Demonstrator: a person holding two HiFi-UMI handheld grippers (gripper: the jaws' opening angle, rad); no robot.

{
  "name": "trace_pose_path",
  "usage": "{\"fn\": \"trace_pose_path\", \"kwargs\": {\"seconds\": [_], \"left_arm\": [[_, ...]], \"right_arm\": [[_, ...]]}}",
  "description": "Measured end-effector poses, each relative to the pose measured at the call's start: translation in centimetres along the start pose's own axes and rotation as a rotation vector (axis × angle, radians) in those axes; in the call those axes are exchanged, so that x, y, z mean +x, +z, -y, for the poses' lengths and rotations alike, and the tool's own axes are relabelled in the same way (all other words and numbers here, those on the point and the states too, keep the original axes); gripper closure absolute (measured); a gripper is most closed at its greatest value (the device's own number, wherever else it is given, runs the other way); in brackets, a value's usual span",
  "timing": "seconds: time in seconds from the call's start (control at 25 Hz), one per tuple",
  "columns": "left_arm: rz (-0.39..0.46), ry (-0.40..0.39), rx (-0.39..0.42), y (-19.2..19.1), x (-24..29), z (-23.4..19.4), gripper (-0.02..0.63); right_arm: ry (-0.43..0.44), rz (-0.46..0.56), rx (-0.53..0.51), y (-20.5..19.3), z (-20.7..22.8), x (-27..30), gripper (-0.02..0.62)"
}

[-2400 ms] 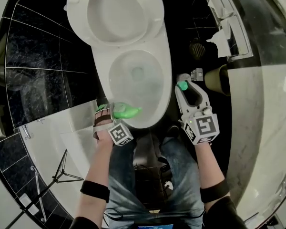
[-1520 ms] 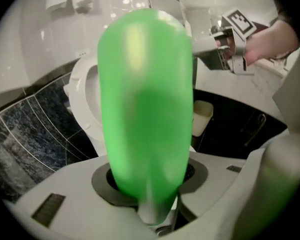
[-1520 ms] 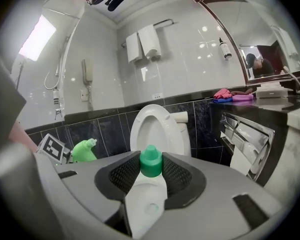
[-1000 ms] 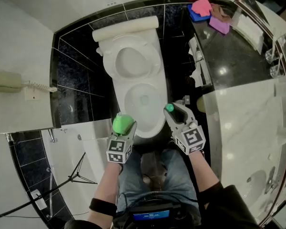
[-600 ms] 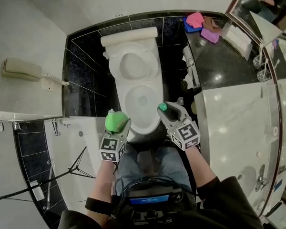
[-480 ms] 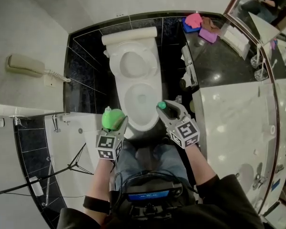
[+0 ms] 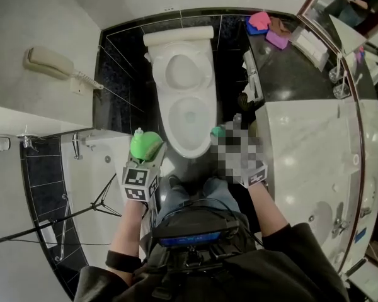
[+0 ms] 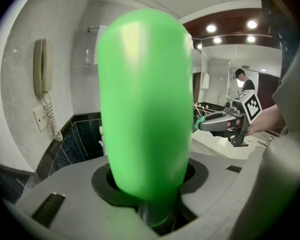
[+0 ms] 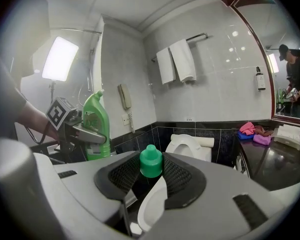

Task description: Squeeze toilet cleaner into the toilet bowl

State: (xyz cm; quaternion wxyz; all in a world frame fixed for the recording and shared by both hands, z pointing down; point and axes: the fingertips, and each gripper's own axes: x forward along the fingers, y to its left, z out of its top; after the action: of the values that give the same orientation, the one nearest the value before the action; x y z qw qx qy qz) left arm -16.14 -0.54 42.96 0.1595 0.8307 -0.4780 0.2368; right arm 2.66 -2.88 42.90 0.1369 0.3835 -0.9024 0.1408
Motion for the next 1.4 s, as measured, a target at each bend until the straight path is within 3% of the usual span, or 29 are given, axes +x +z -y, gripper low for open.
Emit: {"fn": "trace_pose_path", "kwargs": {"seconds": [0.2, 0.68, 0.92, 1.4], "left_arm": [[0.002, -0.04, 0.042, -0.9, -1.5, -0.7, 0.413], [0.005, -0.053, 0.06, -3.4, -4.6, 0.0, 0.413], [0.018, -0.073, 0.029, -3.8, -5.5, 0.1, 0.413], [0.019, -0.114, 0.057, -3.1, -4.8, 1.2, 0.413]], "right_arm": [[-0.053, 0.0, 0.027, 0.1, -1.9, -0.3, 0.453], [-0.049, -0.008, 0.031, -0.2, -5.5, -0.7, 0.453], [-0.059, -0.005, 0.027, -0.3, -6.0, -1.2, 0.453], [-0.058, 0.004, 0.008, -0.2, -4.7, -2.3, 0.453]]}}
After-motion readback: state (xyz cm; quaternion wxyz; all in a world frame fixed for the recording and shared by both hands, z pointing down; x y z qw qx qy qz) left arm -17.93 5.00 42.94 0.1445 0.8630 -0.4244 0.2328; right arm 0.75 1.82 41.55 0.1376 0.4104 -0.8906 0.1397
